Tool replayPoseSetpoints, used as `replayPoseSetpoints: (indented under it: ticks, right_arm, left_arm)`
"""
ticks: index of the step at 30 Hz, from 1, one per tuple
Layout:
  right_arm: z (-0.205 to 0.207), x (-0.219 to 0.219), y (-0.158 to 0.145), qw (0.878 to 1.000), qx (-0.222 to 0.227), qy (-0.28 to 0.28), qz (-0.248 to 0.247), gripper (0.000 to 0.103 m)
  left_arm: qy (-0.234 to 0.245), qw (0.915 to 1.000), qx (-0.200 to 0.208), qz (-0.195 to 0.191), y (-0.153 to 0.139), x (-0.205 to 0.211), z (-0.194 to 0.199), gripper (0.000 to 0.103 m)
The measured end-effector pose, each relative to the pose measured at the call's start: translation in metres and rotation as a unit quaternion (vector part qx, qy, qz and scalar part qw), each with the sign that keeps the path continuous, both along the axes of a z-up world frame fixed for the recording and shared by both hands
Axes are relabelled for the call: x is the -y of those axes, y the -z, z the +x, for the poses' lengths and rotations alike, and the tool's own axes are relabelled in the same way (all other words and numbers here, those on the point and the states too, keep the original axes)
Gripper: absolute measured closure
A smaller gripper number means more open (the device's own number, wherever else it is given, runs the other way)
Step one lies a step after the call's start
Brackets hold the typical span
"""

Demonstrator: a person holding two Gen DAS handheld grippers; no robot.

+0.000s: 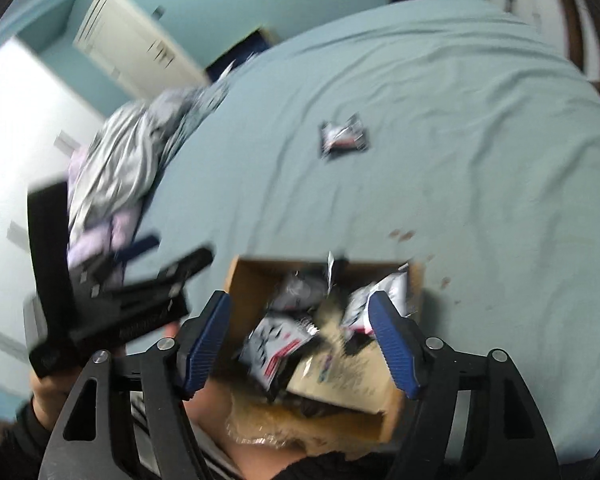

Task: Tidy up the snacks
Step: 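Grasp the last white deer packet from the bedspread with the left gripper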

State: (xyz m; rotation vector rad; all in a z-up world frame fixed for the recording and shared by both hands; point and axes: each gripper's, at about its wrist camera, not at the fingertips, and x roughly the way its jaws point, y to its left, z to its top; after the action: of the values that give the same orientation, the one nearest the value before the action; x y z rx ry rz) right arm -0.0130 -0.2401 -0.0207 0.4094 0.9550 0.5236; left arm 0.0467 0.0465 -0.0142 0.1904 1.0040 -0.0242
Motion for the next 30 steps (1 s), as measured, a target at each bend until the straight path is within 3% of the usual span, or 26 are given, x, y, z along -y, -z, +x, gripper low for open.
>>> replayPoseSetpoints:
  ticks: [6,10,17,25,30]
  right_arm:
    - [0.012,0.025,-0.001,0.998,-0.010,0.058,-0.001,0.032]
    - [0.018,0.030,0.007,0.995,-0.043,0.093,-0.005,0.032]
    - [0.018,0.009,0.000,0.993,-0.072,0.089,-0.018,0.032]
    - [0.015,0.001,-0.006,0.993,-0.030,0.090,-0.073,0.032]
    - [0.016,-0.008,-0.003,0.993,-0.032,0.080,-0.086,0.032]
  left_arm:
    - [0.003,0.9999,-0.010,-0.007,0.003,0.000,0.003,0.020]
    - [0.003,0.9997,-0.021,-0.012,0.006,0.000,0.008,0.020]
    - [0.017,0.9993,-0.033,0.001,0.008,0.012,0.034,0.015]
    - [0.003,0.9940,-0.096,-0.052,0.026,0.041,0.106,0.010]
    - [-0.023,0.9926,-0.101,-0.063,0.043,0.063,0.168,0.010]
